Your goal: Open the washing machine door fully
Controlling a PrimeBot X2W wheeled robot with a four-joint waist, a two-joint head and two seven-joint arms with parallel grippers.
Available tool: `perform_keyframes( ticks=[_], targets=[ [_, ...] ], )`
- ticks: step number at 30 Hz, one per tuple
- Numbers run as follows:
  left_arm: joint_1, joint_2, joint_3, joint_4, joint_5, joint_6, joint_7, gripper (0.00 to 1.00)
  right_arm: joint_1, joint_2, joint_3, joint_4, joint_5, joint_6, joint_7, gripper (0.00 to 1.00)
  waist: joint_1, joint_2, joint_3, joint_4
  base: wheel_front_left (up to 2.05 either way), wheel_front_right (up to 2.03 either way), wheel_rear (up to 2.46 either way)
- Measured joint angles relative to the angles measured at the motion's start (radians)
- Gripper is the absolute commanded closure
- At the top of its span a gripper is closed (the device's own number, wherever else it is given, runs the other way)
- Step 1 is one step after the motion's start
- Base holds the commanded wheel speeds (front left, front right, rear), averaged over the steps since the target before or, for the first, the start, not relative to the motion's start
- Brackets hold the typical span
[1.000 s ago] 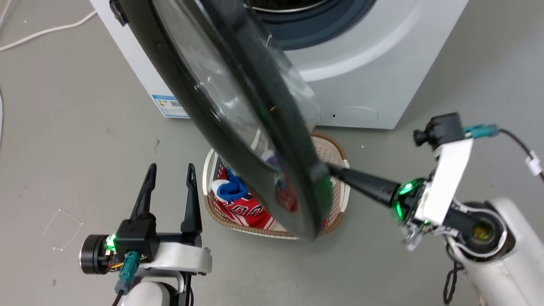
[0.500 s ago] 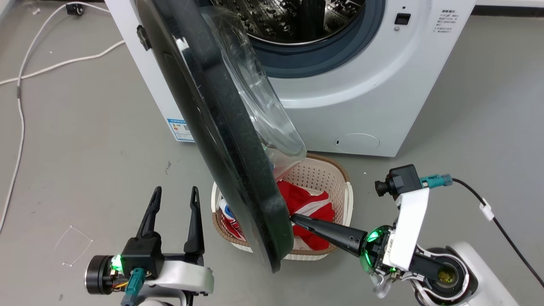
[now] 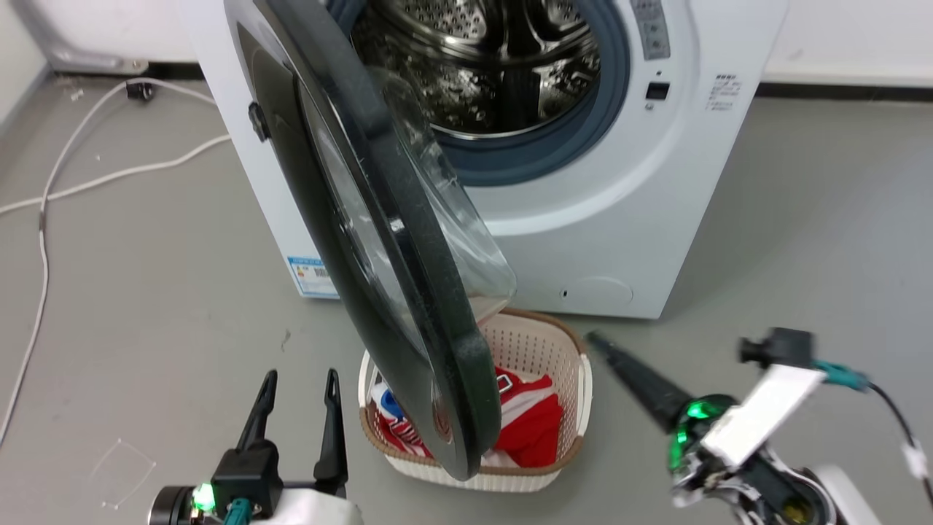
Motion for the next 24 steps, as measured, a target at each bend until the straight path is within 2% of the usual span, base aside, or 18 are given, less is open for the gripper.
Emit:
perform_keyframes(
  ticks=[7, 13, 16, 18, 21, 24],
  targets=[
    [0.034, 0.0, 0.012, -0.005, 0.007, -0.001, 0.0, 0.0, 0.047, 0.021, -0.132, -0.043, -0.068, 0.0, -0.243, 1.0, 0.0, 0.0, -0.045, -0.023, 0.0, 0.0, 0.0],
    [0.042, 0.0, 0.016, -0.006, 0.008, -0.003, 0.0, 0.0, 0.097, 0.003, -0.174, -0.088, -0.21, 0.0, -0.466, 1.0, 0.0, 0.0, -0.059, -0.038, 0.0, 0.0, 0.0],
    [0.051, 0.0, 0.017, -0.009, 0.008, 0.001, 0.0, 0.0, 0.128, -0.04, -0.158, -0.097, -0.358, 0.0, -0.606, 1.0, 0.0, 0.0, -0.066, -0.044, 0.0, 0.0, 0.0],
    [0.058, 0.0, 0.018, -0.011, 0.008, 0.001, 0.0, 0.0, 0.147, -0.059, -0.152, -0.098, -0.475, 0.0, -0.662, 1.0, 0.0, 0.0, -0.071, -0.048, 0.0, 0.0, 0.0],
    [0.061, 0.0, 0.021, -0.012, 0.008, 0.001, 0.0, 0.0, 0.173, -0.046, -0.187, -0.111, -0.654, 0.0, -0.678, 1.0, 0.0, 0.0, -0.077, -0.055, 0.0, 0.0, 0.0],
    [0.064, 0.0, 0.024, -0.016, 0.009, 0.001, 0.0, 0.0, 0.193, -0.008, -0.247, -0.186, -0.909, 0.0, -0.681, 1.0, 0.0, 0.0, -0.08, -0.061, 0.0, 0.0, 0.0]
  ],
)
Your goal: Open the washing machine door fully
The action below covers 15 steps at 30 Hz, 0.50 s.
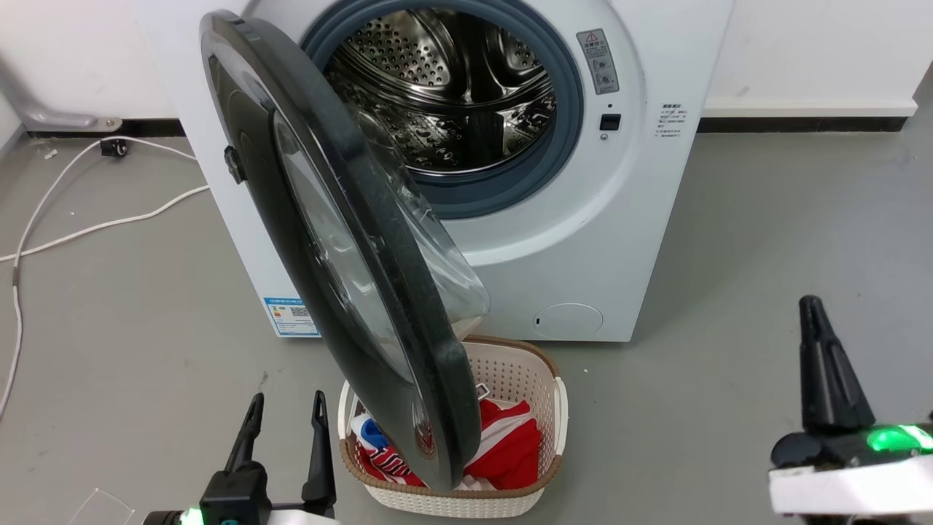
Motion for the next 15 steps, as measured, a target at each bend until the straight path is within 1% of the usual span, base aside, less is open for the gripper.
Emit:
perform_keyframes(
  ticks=[3, 4, 6, 8, 10, 15],
  targets=[
    [0.004, 0.0, 0.001, -0.002, 0.001, 0.001, 0.0, 0.0, 0.042, 0.031, -0.011, -0.046, -0.237, 0.0, 0.0, 1.0, 0.0, 0.0, -0.002, -0.003, 0.0, 0.0, 0.0],
    [0.005, 0.0, 0.002, -0.001, 0.001, 0.001, 0.0, 0.0, 0.053, 0.044, -0.018, -0.058, -0.297, 0.001, 0.0, 1.0, 0.0001, 0.0, -0.003, -0.003, 0.0, 0.0, 0.0],
    [0.006, 0.0, 0.002, -0.001, 0.001, 0.001, 0.0, 0.0, 0.072, 0.071, -0.026, -0.07, -0.38, 0.001, 0.0, 1.0, 0.0001, 0.0, -0.005, -0.005, 0.0, 0.0, 0.0],
    [0.007, 0.0, 0.002, -0.001, 0.001, 0.001, 0.0, 0.0, 0.093, 0.082, -0.026, -0.078, -0.464, 0.001, 0.0, 1.0, 0.0001, 0.0, -0.006, -0.005, 0.0, 0.0, 0.0],
    [0.008, 0.0, 0.0, -0.001, 0.001, 0.001, 0.0, 0.0, 0.114, 0.095, -0.029, -0.078, -0.528, 0.002, 0.0, 1.0, 0.0001, 0.0, -0.008, -0.005, 0.0, 0.0, 0.0],
    [0.009, 0.0, -0.006, 0.0, 0.001, 0.001, 0.0, 0.0, 0.167, 0.118, -0.061, -0.018, -0.595, 0.002, 0.0, 1.0, 0.0001, 0.0, -0.013, -0.004, 0.0, 0.0, 0.0]
  ],
)
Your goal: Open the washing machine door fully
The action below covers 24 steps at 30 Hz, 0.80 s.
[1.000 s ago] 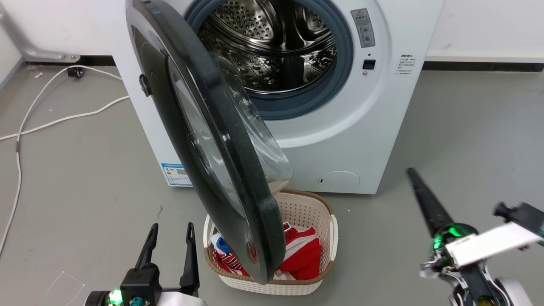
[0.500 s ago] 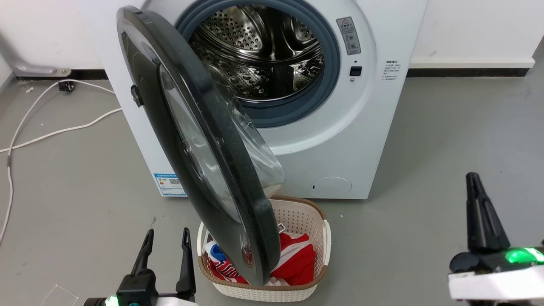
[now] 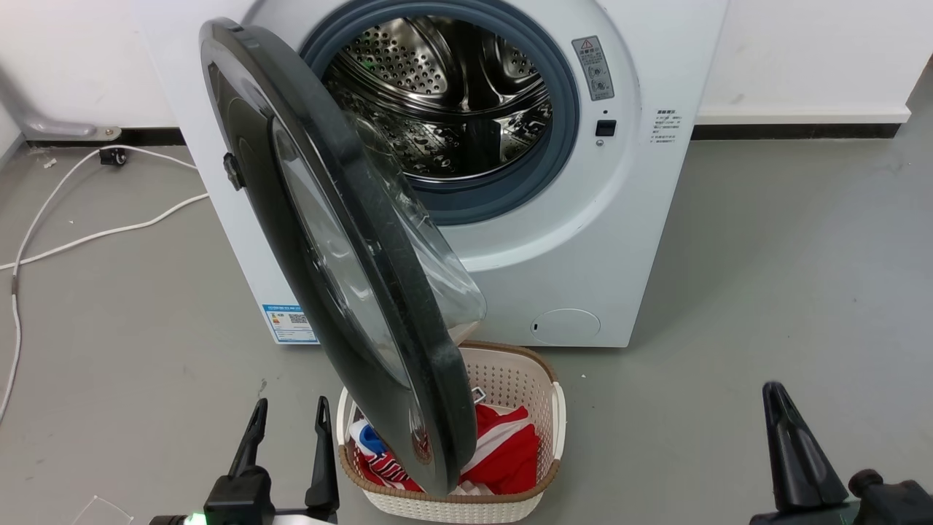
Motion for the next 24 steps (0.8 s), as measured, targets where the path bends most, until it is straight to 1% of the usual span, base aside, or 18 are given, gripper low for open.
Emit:
perform_keyframes(
  ticks=[3, 4, 5, 6, 7, 8, 12, 24],
  targets=[
    [0.004, 0.0, 0.0, 0.0, 0.0, 0.002, 0.0, 0.0, 0.016, 0.005, -0.025, 0.046, 0.009, 0.0, 0.0, 1.0, 0.0, 0.0, -0.003, 0.001, 0.0, 0.0, 0.0],
    [0.005, 0.0, -0.001, 0.0, 0.0, 0.003, 0.0, 0.0, 0.016, 0.005, -0.035, 0.058, 0.024, 0.0, 0.0, 0.92, 0.0, 0.0, -0.004, 0.002, 0.0, 0.0, 0.0],
    [0.005, 0.0, -0.001, 0.0, 0.0, 0.003, 0.0, 0.0, 0.018, 0.005, -0.042, 0.072, 0.029, 0.0, 0.0, 0.8, 0.0, 0.0, -0.004, 0.002, 0.0, 0.0, 0.0],
    [0.005, 0.0, 0.0, 0.0, 0.0, 0.003, 0.0, 0.0, 0.019, 0.005, -0.048, 0.082, 0.032, 0.0, 0.0, 0.63, 0.0, 0.0, -0.005, 0.003, 0.0, 0.0, 0.0],
    [0.006, 0.0, 0.0, 0.0, 0.001, 0.003, 0.0, 0.0, 0.02, 0.005, -0.051, 0.089, 0.038, 0.0, 0.0, 0.19, 0.0, 0.0, -0.006, 0.003, 0.0, 0.0, 0.0],
    [0.006, 0.0, 0.0, 0.0, 0.002, 0.003, 0.0, 0.0, 0.02, 0.005, -0.054, 0.099, 0.043, 0.0, 0.0, 0.0, 0.0, 0.0, -0.006, 0.004, 0.0, 0.0, 0.0],
    [0.007, 0.0, 0.001, -0.001, 0.005, 0.003, 0.0, 0.0, 0.02, 0.005, -0.063, 0.112, 0.07, 0.0, 0.0, 0.0, 0.0, 0.0, -0.007, 0.005, 0.0, 0.0, 0.0],
    [0.01, 0.0, 0.006, -0.001, 0.004, 0.007, 0.0, 0.0, 0.02, 0.005, -0.055, 0.117, 0.089, 0.0, 0.0, 0.0, 0.0, 0.0, -0.006, 0.006, 0.0, 0.0, 0.0]
  ],
)
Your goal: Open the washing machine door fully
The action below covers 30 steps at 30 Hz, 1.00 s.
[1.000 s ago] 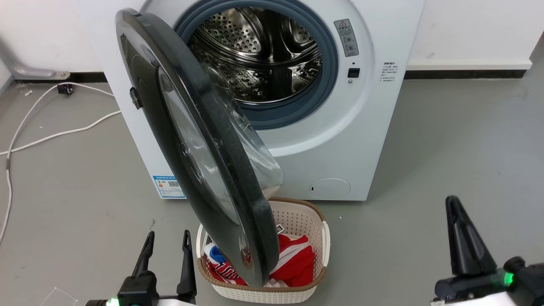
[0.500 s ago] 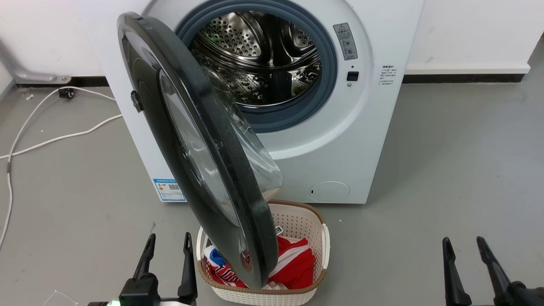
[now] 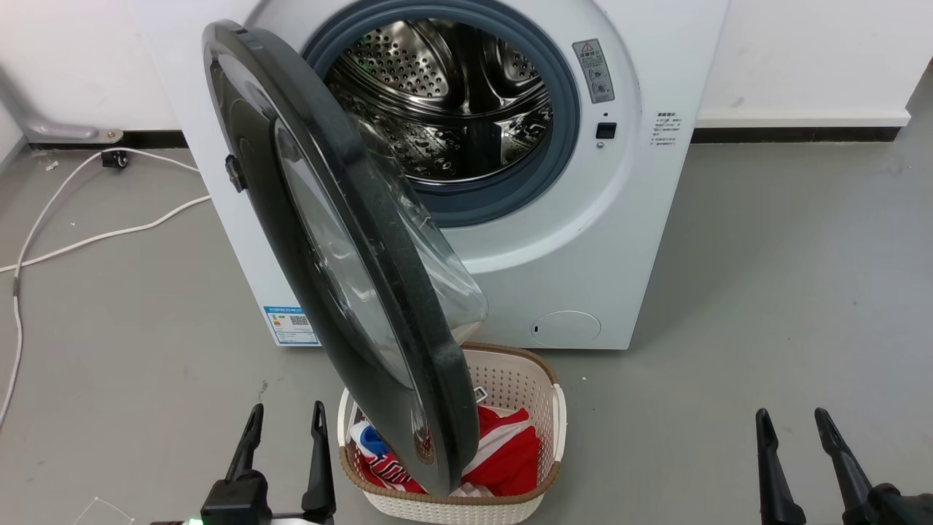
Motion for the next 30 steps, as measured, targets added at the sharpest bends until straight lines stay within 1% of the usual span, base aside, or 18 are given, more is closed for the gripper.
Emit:
perform_keyframes(
  ticks=[1, 2, 3, 12, 18, 19, 23, 30],
  targets=[
    [0.0, 0.0, 0.0, 0.002, -0.003, -0.001, 0.0, 0.34, 0.0, 0.0, 0.0, 0.001, 0.0, 0.0, 0.0, 0.0, 0.0, 0.0, -0.001, 0.0, 0.0, 0.0, 0.0],
    [0.001, 0.0, 0.001, 0.004, -0.008, -0.002, 0.0, 0.83, 0.0, 0.0, 0.0, 0.001, 0.0, 0.0, 0.0, 0.0, 0.0, 0.0, -0.001, 0.0, 0.0, 0.0, 0.0],
    [0.001, 0.0, 0.003, 0.004, -0.008, -0.005, 0.0, 1.0, 0.0, 0.0, -0.001, 0.001, 0.0, 0.0, 0.0, 0.0, 0.0, 0.0, -0.001, 0.001, 0.0, 0.0, 0.0],
    [-0.012, 0.003, 0.032, -0.005, 0.012, -0.015, 0.0, 1.0, 0.0, 0.0, -0.006, -0.001, 0.008, 0.0, 0.0, 0.0, 0.0001, 0.0, -0.003, 0.01, 0.0, 0.0, 0.0],
    [-0.082, 0.018, 0.076, -0.102, 0.029, -0.018, 0.0, 1.0, -0.002, 0.0, -0.008, -0.002, 0.01, 0.0, 0.0, 0.0, 0.0001, 0.0, 0.002, 0.013, 0.0, 0.0, 0.0],
    [-0.124, 0.028, 0.077, -0.173, 0.041, -0.023, 0.0, 1.0, -0.003, 0.0, -0.006, 0.0, 0.01, 0.0, 0.0, 0.0, 0.0001, 0.0, 0.005, 0.011, 0.0, 0.0, 0.0],
    [-0.175, 0.028, 0.044, -0.275, 0.062, -0.033, 0.0, 1.0, -0.004, 0.0, -0.003, 0.002, 0.01, 0.0, 0.0, 0.0, 0.0001, 0.0, 0.007, 0.008, 0.0, 0.0, 0.0],
    [-0.265, 0.025, -0.079, -0.396, 0.083, -0.066, 0.0, 1.0, -0.007, 0.0, 0.01, 0.003, 0.007, 0.0, 0.0, 0.0, 0.0001, 0.0, 0.012, 0.002, 0.0, 0.0, 0.0]
  ],
)
